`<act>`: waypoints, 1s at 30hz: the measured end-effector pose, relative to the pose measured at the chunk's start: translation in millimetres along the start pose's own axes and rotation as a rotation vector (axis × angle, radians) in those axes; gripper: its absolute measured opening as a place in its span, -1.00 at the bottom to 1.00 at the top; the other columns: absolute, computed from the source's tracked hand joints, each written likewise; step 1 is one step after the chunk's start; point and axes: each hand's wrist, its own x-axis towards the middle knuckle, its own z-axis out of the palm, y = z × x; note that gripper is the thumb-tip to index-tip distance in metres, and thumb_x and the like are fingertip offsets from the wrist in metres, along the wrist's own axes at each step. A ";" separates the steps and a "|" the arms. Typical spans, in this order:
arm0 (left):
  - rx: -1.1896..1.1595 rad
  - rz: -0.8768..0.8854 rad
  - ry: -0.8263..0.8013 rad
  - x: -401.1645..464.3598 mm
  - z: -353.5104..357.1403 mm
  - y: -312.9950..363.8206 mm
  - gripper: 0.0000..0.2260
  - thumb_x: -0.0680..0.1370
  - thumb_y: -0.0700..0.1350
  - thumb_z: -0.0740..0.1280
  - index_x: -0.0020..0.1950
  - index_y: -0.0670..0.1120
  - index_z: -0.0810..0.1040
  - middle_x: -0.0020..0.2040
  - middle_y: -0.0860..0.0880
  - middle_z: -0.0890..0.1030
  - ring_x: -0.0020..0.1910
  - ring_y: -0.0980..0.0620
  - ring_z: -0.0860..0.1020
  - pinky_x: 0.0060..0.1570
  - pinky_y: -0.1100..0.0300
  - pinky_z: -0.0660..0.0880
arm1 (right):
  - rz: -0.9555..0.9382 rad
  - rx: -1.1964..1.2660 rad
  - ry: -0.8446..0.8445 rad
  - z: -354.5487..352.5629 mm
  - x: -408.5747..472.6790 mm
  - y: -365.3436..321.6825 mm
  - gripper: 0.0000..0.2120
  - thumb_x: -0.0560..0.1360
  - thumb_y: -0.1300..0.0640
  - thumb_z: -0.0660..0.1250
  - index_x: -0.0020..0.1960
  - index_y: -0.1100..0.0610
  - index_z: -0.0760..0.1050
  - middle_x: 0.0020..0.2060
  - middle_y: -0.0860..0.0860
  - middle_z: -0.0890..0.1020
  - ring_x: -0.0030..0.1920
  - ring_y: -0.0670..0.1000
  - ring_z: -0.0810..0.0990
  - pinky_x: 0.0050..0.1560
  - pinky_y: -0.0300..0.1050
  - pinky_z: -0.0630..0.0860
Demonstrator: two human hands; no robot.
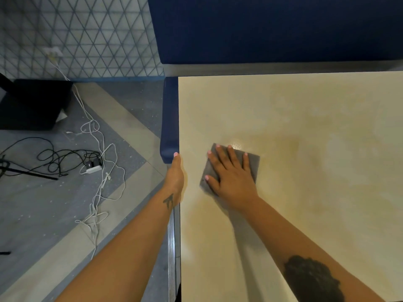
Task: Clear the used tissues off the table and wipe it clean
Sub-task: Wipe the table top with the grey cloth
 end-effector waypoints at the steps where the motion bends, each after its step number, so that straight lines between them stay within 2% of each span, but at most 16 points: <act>1: -0.002 0.003 0.012 -0.7 -0.7 -1.4 -0.48 0.63 0.17 -0.05 0.44 -0.13 0.30 0.39 -0.15 0.40 0.36 -0.14 0.36 0.34 0.02 0.25 | 0.052 -0.006 -0.008 0.0 7.5 -1.6 -0.34 0.50 -0.27 -0.19 0.54 -0.07 -0.07 0.55 -0.04 -0.08 0.53 0.07 -0.17 0.42 0.18 -0.35; 3: 0.014 0.020 0.005 -3.3 -2.0 -4.1 -0.48 0.63 0.17 -0.06 0.46 -0.11 0.28 0.40 -0.10 0.38 0.38 -0.12 0.34 0.36 0.03 0.23 | 0.141 -0.017 -0.039 1.1 20.8 -16.1 -0.37 0.54 -0.24 -0.17 0.54 -0.04 -0.18 0.54 -0.02 -0.18 0.52 0.09 -0.25 0.41 0.23 -0.37; 5: 0.013 0.046 -0.031 -5.5 -2.8 -8.3 -0.47 0.63 0.19 -0.07 0.43 -0.12 0.32 0.35 -0.09 0.41 0.33 -0.07 0.38 0.31 0.06 0.30 | 0.145 -0.011 -0.053 4.3 25.1 -36.8 -0.37 0.58 -0.22 -0.11 0.54 -0.01 -0.22 0.53 0.01 -0.22 0.51 0.12 -0.28 0.40 0.26 -0.36; 8: -0.001 0.043 -0.058 -6.5 -5.9 -14.2 -0.45 0.60 0.24 -0.05 0.36 -0.10 0.39 0.21 -0.11 0.51 0.20 -0.05 0.47 0.15 0.07 0.44 | 0.016 -0.012 -0.025 9.7 5.6 -60.0 -0.35 0.53 -0.24 -0.19 0.55 0.00 -0.13 0.54 0.02 -0.14 0.52 0.12 -0.23 0.41 0.27 -0.33; 10: 0.020 0.038 -0.061 -5.9 -7.7 -17.3 -0.45 0.58 0.27 -0.05 0.30 -0.07 0.43 0.18 -0.12 0.52 0.19 -0.09 0.49 0.19 -0.01 0.45 | -0.058 0.029 0.001 11.5 -14.4 -56.7 -0.33 0.50 -0.26 -0.17 0.55 -0.03 -0.05 0.55 -0.02 -0.07 0.53 0.08 -0.19 0.44 0.26 -0.27; 12: 0.007 0.043 -0.059 -6.3 -6.9 -18.5 -0.52 0.60 0.23 -0.04 0.23 -0.06 0.46 0.16 -0.12 0.54 0.12 -0.10 0.51 0.19 0.00 0.44 | -0.072 0.052 0.005 12.6 -29.4 -40.7 -0.35 0.51 -0.26 -0.11 0.54 -0.07 -0.04 0.54 -0.07 -0.07 0.53 0.03 -0.22 0.46 0.20 -0.29; 16: -0.024 0.022 -0.004 -8.7 -4.5 -21.0 -0.48 0.61 0.20 0.01 0.38 -0.12 0.38 0.30 -0.12 0.49 0.25 -0.13 0.45 0.27 0.05 0.35 | 0.038 0.013 0.035 8.5 -29.3 -21.7 -0.37 0.53 -0.24 -0.10 0.54 -0.06 -0.03 0.54 -0.05 -0.05 0.53 0.06 -0.15 0.44 0.17 -0.33; 17: -0.025 0.036 -0.002 -9.0 -4.3 -22.5 -0.49 0.62 0.19 0.01 0.40 -0.11 0.37 0.32 -0.11 0.48 0.27 -0.12 0.44 0.24 0.09 0.34 | 0.073 0.012 0.027 7.6 -24.2 -25.1 -0.38 0.54 -0.23 -0.10 0.54 -0.04 -0.05 0.54 -0.04 -0.07 0.53 0.07 -0.16 0.43 0.18 -0.35; 21: -0.012 0.112 -0.032 -14.2 -2.8 -25.4 -0.54 0.64 0.14 -0.03 0.35 -0.11 0.39 0.20 -0.09 0.49 0.13 0.00 0.45 0.10 0.16 0.36 | 0.131 0.034 -0.036 9.3 -9.7 -52.9 -0.37 0.56 -0.21 -0.15 0.55 0.01 -0.17 0.54 0.01 -0.20 0.52 0.11 -0.26 0.41 0.26 -0.35; 23: -0.015 0.109 -0.036 -14.3 -4.1 -28.4 -0.54 0.63 0.17 -0.02 0.31 -0.10 0.43 0.15 -0.10 0.51 0.10 -0.02 0.47 0.09 0.11 0.40 | 0.050 0.056 -0.010 12.1 -18.6 -63.6 -0.33 0.50 -0.21 -0.18 0.55 0.03 -0.05 0.55 0.02 -0.08 0.53 0.12 -0.18 0.42 0.30 -0.29; 25: -0.006 0.125 -0.030 -16.0 -5.6 -31.9 -0.55 0.63 0.16 -0.02 0.26 -0.10 0.46 0.12 -0.08 0.52 0.10 -0.03 0.48 0.13 0.10 0.40 | -0.037 0.058 0.030 16.1 -38.3 -62.9 -0.36 0.50 -0.21 -0.08 0.53 0.02 0.10 0.53 0.01 0.07 0.53 0.12 -0.04 0.44 0.32 -0.19; 27: -0.001 0.129 -0.046 -17.6 -7.6 -36.8 -0.55 0.64 0.15 -0.04 0.25 -0.10 0.46 0.16 -0.08 0.54 0.08 -0.03 0.49 0.13 0.11 0.41 | -0.100 0.062 0.044 18.1 -56.5 -50.6 -0.37 0.51 -0.23 0.00 0.52 -0.01 0.12 0.53 -0.02 0.11 0.53 0.09 -0.02 0.43 0.26 -0.18; 29: 0.018 0.111 -0.047 -21.6 -10.0 -42.1 -0.53 0.64 0.15 -0.05 0.36 -0.10 0.39 0.27 -0.10 0.48 0.18 -0.08 0.46 0.17 0.10 0.36 | -0.102 0.042 0.057 18.0 -64.5 -32.9 -0.39 0.52 -0.23 0.02 0.52 -0.03 0.11 0.52 -0.04 0.12 0.53 0.07 -0.01 0.42 0.20 -0.17; 30: 0.020 0.100 -0.030 -24.7 -10.9 -44.5 -0.51 0.64 0.15 -0.05 0.40 -0.11 0.34 0.33 -0.10 0.43 0.28 -0.09 0.41 0.25 0.09 0.31 | -0.081 0.019 0.064 16.0 -64.4 -26.6 -0.40 0.52 -0.22 0.02 0.51 -0.03 0.15 0.51 -0.04 0.17 0.52 0.09 0.05 0.41 0.20 -0.14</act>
